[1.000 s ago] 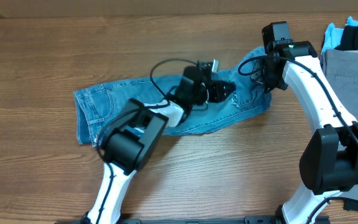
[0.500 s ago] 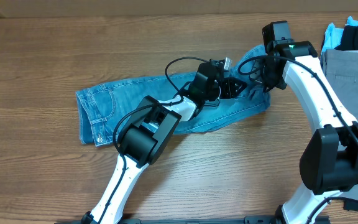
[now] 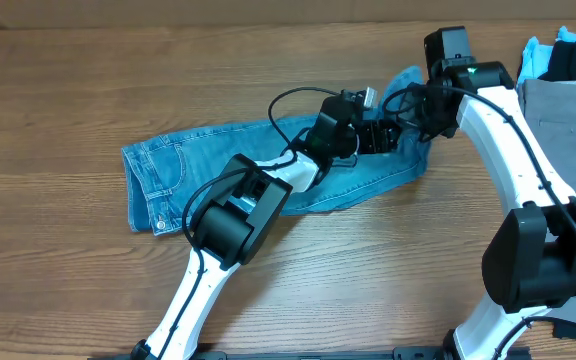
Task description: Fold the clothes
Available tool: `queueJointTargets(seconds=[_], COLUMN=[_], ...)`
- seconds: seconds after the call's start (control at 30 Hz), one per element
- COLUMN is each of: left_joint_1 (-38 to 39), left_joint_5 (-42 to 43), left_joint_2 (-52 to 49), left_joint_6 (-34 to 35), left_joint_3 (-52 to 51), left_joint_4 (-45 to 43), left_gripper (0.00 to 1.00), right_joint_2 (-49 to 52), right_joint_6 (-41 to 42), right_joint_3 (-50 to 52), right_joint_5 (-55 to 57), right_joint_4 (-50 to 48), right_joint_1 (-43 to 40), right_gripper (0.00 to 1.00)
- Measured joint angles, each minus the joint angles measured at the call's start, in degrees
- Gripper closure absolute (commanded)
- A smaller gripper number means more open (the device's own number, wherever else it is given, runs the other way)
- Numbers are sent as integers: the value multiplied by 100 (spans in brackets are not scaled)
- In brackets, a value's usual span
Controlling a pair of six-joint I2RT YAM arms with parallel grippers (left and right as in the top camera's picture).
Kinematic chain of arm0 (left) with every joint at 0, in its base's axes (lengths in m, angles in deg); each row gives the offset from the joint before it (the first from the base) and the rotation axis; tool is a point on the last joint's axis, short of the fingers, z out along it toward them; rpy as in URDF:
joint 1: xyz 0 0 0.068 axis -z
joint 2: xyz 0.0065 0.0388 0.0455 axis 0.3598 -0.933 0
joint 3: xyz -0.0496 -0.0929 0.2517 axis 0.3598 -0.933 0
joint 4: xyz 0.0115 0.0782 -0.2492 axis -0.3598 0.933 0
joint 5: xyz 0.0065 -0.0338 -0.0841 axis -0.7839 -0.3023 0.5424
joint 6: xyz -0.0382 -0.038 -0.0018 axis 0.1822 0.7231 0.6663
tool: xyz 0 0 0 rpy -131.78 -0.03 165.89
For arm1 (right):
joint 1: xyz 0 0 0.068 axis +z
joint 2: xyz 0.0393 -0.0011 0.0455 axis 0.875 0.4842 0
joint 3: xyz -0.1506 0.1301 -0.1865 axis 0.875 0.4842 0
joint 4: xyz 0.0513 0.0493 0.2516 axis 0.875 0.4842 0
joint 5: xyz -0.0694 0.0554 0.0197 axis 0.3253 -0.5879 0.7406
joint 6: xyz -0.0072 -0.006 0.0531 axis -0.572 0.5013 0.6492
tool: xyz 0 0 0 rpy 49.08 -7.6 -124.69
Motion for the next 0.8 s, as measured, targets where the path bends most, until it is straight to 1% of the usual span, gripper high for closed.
queueJointTargets(seconds=[0.13,0.23,0.27,0.37,0.53,0.7,0.8], left_joint_1=[-125,-417,-457,-1008,-1790,-2288,-2557], left_joint_5=[424,955,1005,1633,2385,2953,3239], left_joint_2=[46,44,42,39,37,37,37], left_joint_6=[0,-24,-24,-42,-42,-39,-39], left_joint_3=[52,52,52,52,52,52,52], left_joint_4=[-146,-149,-146,-107,-59,-55,-55], left_gripper=[0,0,0,0,0,0,0], right_joint_2=[-42,-46,-46,-46,-46,-46,-46], right_joint_6=[2,-2,0,2,2,2,-2], right_joint_3=[-44,-55,-55,-52,-31,-22,35], right_joint_5=[-256,-426,-485,-560,-619,-634,-435], right_joint_4=[-9,-48,-59,-114,-144,-197,-247], right_joint_1=[0,37,50,72,79,107,297], right_gripper=[96,95,95,95,95,95,95])
